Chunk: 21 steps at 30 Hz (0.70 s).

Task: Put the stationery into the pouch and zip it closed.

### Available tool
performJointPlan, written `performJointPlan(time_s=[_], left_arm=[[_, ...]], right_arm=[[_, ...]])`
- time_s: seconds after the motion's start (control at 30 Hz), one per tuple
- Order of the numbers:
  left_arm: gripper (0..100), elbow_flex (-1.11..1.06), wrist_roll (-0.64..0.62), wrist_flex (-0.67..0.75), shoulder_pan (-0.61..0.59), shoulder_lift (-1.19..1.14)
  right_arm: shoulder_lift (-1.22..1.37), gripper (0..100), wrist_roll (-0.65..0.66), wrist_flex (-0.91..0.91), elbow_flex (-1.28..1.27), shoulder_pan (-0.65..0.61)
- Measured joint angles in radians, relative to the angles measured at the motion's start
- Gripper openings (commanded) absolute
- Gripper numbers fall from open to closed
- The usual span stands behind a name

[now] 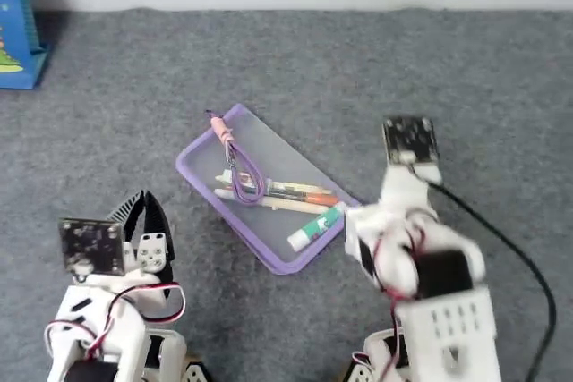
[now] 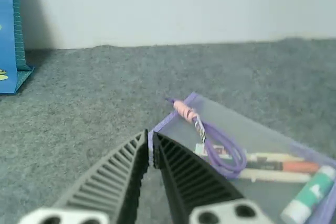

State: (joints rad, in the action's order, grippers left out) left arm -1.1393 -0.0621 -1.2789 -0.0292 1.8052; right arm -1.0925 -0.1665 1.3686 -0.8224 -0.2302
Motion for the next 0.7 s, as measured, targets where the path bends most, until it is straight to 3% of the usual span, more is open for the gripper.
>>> performJointPlan(time_s=[0.3, 0.7], left_arm=[[2, -0.124, 0.078, 0.000, 0.003, -0.002], [1, -0.370, 0.084, 0.000, 0.003, -0.005]], right_arm=[[-0.439, 0.8, 0.005, -0.012, -0.299, 0.023], [-0.683, 0.9, 0.071, -0.021, -0.539, 0.023]])
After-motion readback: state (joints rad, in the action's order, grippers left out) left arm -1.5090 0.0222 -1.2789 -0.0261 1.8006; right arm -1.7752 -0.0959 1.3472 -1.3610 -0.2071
